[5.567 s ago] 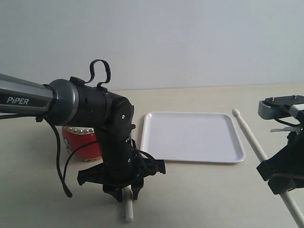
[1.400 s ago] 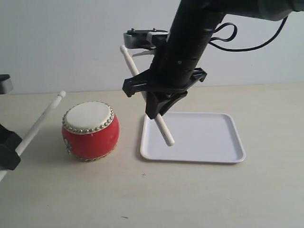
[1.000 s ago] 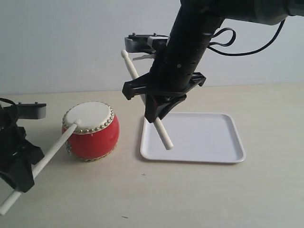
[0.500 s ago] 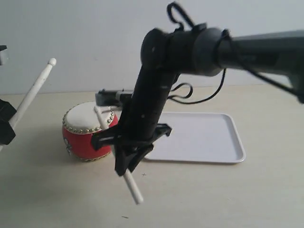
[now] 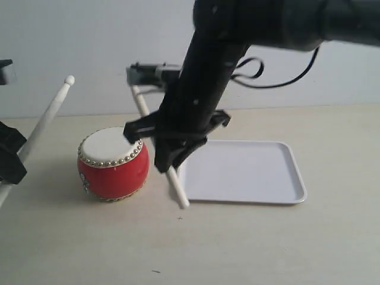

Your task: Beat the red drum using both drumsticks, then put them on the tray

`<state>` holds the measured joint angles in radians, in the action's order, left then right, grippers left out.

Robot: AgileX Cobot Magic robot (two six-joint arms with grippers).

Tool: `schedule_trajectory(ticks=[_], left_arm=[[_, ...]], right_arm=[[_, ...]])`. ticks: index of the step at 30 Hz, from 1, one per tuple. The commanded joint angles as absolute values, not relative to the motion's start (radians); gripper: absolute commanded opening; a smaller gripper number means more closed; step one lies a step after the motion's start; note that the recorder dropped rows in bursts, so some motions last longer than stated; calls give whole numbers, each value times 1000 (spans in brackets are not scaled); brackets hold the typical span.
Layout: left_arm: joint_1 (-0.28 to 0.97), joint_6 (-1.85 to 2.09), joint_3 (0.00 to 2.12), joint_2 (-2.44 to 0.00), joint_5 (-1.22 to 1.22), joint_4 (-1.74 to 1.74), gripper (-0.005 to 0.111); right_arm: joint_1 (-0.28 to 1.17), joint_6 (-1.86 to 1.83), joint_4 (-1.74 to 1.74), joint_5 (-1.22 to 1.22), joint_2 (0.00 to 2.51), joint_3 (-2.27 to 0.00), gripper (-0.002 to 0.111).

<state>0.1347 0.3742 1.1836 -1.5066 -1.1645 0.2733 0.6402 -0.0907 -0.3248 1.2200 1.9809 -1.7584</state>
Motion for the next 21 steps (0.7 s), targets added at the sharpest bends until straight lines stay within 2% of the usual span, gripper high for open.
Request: schedule_trajectory(ticks=[1, 7, 11, 14, 18, 21], left_arm=[[152, 390, 1181, -1639, -1165, 285, 0], [152, 409, 1181, -1815, -1221, 308, 0], [152, 410, 1205, -1806, -1221, 326, 0], [150, 411, 1205, -1700, -1221, 328, 0], [76, 391, 1152, -1417, -1176, 315, 0], [68, 381, 1122, -1315, -1149, 302, 0]], right_arm=[[610, -79, -298, 1221, 1884, -1762, 0], [610, -70, -339, 1221, 1934, -1762, 0], [610, -87, -314, 1221, 1927, -1762, 0], [610, -91, -323, 1221, 1976, -1762, 0], [622, -116, -468, 1221, 2201, -1762, 0], [639, -116, -473, 1221, 2268, -1762, 0]])
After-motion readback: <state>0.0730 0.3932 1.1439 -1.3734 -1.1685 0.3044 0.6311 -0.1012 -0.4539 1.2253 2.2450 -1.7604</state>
